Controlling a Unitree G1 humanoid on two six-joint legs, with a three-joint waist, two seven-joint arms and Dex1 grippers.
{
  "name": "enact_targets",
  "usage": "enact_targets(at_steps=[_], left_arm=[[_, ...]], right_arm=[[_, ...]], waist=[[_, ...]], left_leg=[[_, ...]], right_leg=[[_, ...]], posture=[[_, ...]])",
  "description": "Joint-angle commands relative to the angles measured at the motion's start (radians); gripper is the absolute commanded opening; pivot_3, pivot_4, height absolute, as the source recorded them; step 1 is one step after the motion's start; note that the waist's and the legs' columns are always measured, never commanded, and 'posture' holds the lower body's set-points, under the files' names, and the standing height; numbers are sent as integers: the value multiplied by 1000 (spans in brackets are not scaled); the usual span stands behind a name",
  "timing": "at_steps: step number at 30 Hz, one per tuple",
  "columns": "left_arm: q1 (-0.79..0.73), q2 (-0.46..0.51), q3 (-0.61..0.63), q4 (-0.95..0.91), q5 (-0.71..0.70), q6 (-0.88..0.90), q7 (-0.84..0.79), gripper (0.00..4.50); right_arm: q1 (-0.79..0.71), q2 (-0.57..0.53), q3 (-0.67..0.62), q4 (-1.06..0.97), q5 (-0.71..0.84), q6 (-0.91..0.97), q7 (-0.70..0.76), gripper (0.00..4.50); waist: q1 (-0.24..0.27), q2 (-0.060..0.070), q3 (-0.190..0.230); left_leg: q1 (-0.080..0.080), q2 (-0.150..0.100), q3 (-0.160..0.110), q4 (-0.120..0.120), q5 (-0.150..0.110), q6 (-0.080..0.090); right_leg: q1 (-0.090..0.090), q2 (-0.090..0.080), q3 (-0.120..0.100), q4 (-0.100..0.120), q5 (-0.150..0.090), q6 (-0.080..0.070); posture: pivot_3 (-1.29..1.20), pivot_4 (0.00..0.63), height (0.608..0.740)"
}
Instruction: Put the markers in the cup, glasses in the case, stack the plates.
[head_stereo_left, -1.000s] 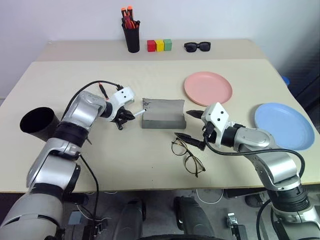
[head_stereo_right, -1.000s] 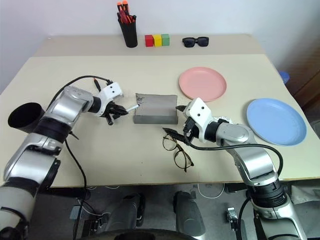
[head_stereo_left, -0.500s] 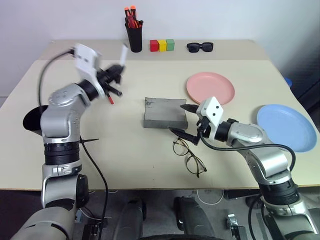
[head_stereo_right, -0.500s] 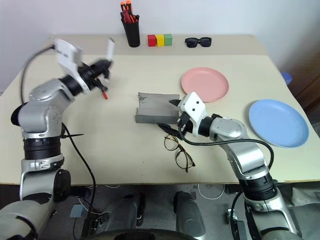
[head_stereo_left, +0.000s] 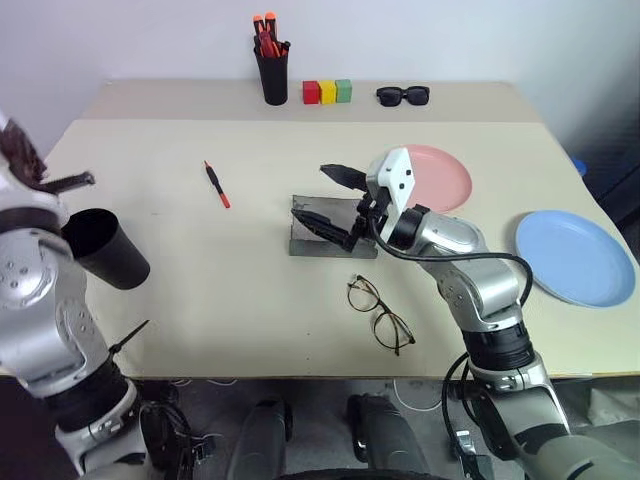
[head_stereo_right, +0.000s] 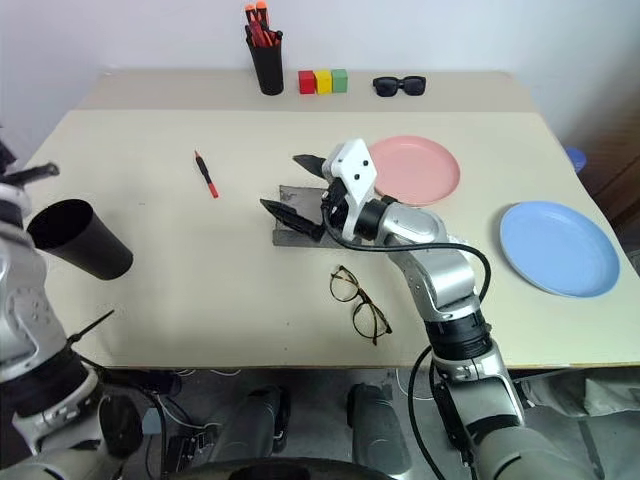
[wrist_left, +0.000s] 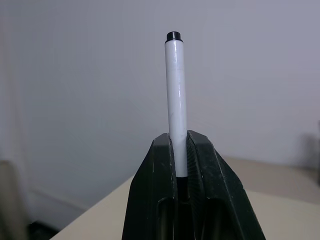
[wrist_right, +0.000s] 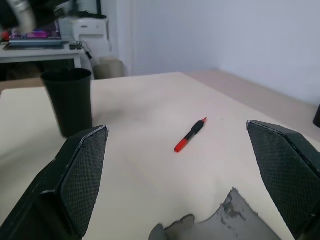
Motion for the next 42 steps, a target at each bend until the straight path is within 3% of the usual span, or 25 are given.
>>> enact_targets(at_steps=[1,18,21,25,31,35,41,42], left_arm=[[62,-33,25,-72,-4,-66,34,42],[224,-109,-56,-9,39,-223,97,42],[225,-115,-73,9,48,-240,111,1231],[216,-118,-91,28,59,-253,127,3236],[191,-111,-107,38,54,-256,141,3236],[44,-77,-177,2,1,-167,107,3236],[-260,-40,-348,112,-26,242,91,3236],[-295,-36,-365,158,-14,322,101,3504]], right_arm=[[-27,17,7,25,-9,-53,14,4500],[9,24,43,26,-13,-73,59,4500],[18,22,48,18,-15,-73,63,4500],[23,23,51,12,-16,-71,63,4500],[27,19,52,4,-18,-67,62,4500],[26,18,34,7,-19,-65,42,4500],[14,21,-1,36,-26,-77,-13,4500],[14,20,-2,38,-28,-79,-18,4500]], waist=[[0,0,0],[-3,0,0],[-3,0,0],[-3,0,0],[-3,0,0],[3,-1,0],[-3,-1,0],[-9,-1,0]], left_leg=[[0,0,0,0,0,0],[0,0,0,0,0,0],[0,0,0,0,0,0],[0,0,0,0,0,0],[0,0,0,0,0,0],[0,0,0,0,0,0],[0,-1,-1,1,0,-1],[1,-1,-1,0,0,-1]], right_leg=[[0,0,0,0,0,0],[0,1,0,-1,0,-1],[0,1,0,-1,0,-1],[0,1,0,-1,0,-1],[0,1,0,-1,0,-1],[0,1,-1,-1,0,-1],[2,0,-1,-3,0,0],[2,0,-1,-3,0,0]], posture=[[0,150,740],[0,150,740],[0,150,740],[0,150,740],[0,150,740],[0,150,740],[0,150,740],[0,150,740]])
